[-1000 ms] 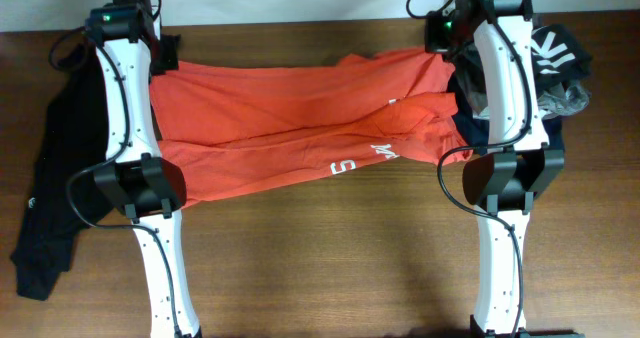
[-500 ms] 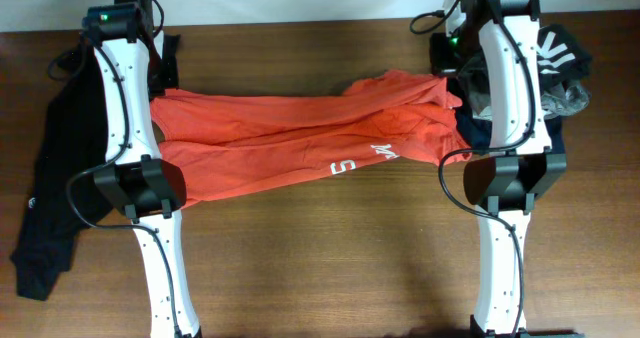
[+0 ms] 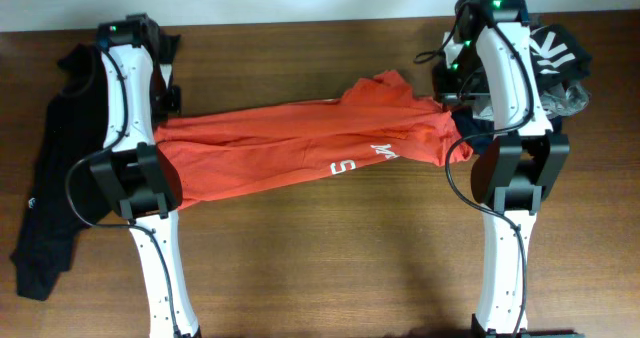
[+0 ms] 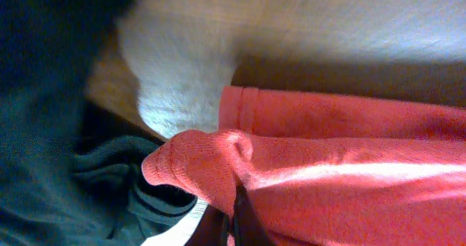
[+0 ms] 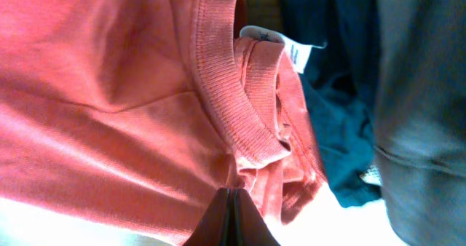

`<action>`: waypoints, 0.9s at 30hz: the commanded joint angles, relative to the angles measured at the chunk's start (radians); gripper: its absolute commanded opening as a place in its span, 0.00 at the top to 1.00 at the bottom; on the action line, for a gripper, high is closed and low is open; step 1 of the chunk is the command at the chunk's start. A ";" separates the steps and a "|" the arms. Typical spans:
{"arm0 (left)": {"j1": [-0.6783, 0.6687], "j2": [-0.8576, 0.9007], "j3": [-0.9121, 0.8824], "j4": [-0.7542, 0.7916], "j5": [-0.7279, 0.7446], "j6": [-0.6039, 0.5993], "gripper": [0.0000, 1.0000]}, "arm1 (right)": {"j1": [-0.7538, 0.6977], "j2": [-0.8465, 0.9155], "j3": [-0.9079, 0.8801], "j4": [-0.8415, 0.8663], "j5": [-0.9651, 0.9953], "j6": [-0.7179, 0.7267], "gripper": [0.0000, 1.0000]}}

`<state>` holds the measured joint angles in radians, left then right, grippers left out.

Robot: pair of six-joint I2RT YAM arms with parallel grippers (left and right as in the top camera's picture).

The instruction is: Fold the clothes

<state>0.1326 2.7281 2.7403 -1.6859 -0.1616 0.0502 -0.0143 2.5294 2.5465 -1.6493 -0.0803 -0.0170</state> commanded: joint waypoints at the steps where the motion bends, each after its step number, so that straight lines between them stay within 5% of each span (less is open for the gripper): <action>1: 0.014 0.008 -0.109 0.007 -0.090 0.019 0.99 | -0.013 -0.017 -0.081 0.024 -0.005 -0.014 0.96; 12: 0.062 0.008 -0.185 0.009 -0.085 0.019 0.96 | -0.032 -0.017 -0.186 0.040 0.003 -0.031 0.85; 13: 0.071 0.008 -0.185 0.002 -0.084 0.019 0.92 | -0.040 -0.017 -0.186 0.040 0.003 -0.031 0.85; 20: 0.093 0.008 -0.185 0.001 0.020 0.019 0.05 | -0.060 -0.021 -0.172 0.034 -0.010 -0.032 0.78; 27: 0.091 -0.012 -0.169 -0.003 0.076 0.008 0.01 | -0.058 -0.061 -0.009 -0.007 -0.075 -0.059 0.67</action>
<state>0.2367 2.7186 2.5713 -1.6947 -0.1776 0.0643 -0.0734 2.5294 2.4256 -1.6348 -0.0978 -0.0490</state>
